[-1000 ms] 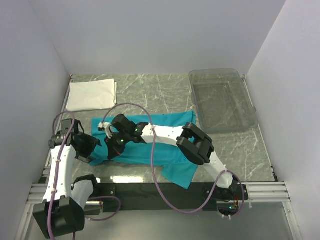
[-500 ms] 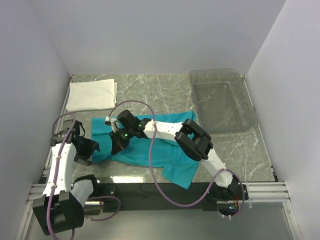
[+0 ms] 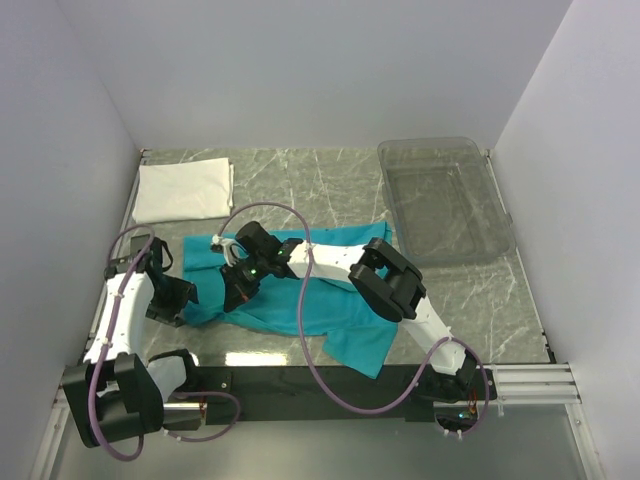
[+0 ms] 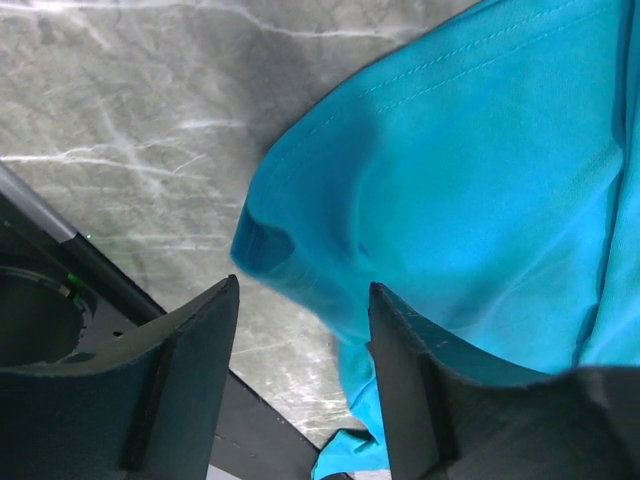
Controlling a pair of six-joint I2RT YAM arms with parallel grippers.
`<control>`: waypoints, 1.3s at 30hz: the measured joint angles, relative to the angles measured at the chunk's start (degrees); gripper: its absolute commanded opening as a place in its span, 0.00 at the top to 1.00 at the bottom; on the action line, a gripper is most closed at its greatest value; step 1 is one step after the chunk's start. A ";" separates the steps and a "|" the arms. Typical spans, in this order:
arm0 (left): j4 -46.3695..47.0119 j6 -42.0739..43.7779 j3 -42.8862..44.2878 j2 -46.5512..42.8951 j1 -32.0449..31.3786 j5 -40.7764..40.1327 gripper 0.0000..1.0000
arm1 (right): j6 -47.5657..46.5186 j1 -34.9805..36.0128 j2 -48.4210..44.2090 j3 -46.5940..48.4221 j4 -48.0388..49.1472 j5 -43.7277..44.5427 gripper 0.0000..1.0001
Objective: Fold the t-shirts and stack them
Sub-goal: Fold the tshirt
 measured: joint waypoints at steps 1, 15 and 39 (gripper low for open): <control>0.42 -0.02 0.00 0.46 0.00 0.02 0.45 | 0.00 0.00 0.00 -0.09 0.00 -0.04 1.00; 5.22 2.12 -1.57 1.75 0.00 1.97 0.99 | 0.00 0.00 -0.11 -0.20 0.35 -0.37 1.00; 3.96 3.10 -3.41 0.28 0.00 1.84 0.70 | -0.04 0.00 -0.57 -0.92 1.03 -0.44 1.00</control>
